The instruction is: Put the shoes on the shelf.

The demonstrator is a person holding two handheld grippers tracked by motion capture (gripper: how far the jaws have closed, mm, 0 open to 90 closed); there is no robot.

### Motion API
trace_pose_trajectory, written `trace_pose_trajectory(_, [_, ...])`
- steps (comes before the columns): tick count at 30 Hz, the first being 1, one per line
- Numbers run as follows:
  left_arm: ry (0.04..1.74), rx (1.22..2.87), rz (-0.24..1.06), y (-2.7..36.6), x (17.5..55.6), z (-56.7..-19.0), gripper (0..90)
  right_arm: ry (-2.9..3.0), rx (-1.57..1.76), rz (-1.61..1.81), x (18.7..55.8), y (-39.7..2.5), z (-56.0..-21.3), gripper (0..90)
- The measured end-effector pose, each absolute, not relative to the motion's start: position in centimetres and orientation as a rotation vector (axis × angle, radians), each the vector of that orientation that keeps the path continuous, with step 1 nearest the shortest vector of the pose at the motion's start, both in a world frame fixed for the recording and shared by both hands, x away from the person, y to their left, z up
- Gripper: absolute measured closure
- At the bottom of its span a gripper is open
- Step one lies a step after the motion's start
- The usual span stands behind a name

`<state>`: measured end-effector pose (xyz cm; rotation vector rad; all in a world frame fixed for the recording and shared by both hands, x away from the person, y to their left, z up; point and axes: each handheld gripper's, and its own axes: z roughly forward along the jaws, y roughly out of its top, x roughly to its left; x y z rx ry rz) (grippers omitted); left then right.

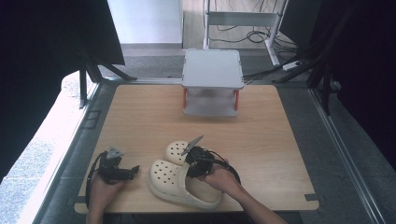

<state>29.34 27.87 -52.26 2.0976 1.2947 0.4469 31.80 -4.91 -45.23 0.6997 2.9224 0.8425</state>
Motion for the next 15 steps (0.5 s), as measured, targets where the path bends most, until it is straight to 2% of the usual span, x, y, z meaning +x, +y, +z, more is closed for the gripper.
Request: trace_pose_trajectory(15, [1.295, 2.097, 0.448, 27.9, 29.3, -52.3, 3.4, 2.821, 0.855, 0.901, 33.0, -8.8, -42.5, 66.9])
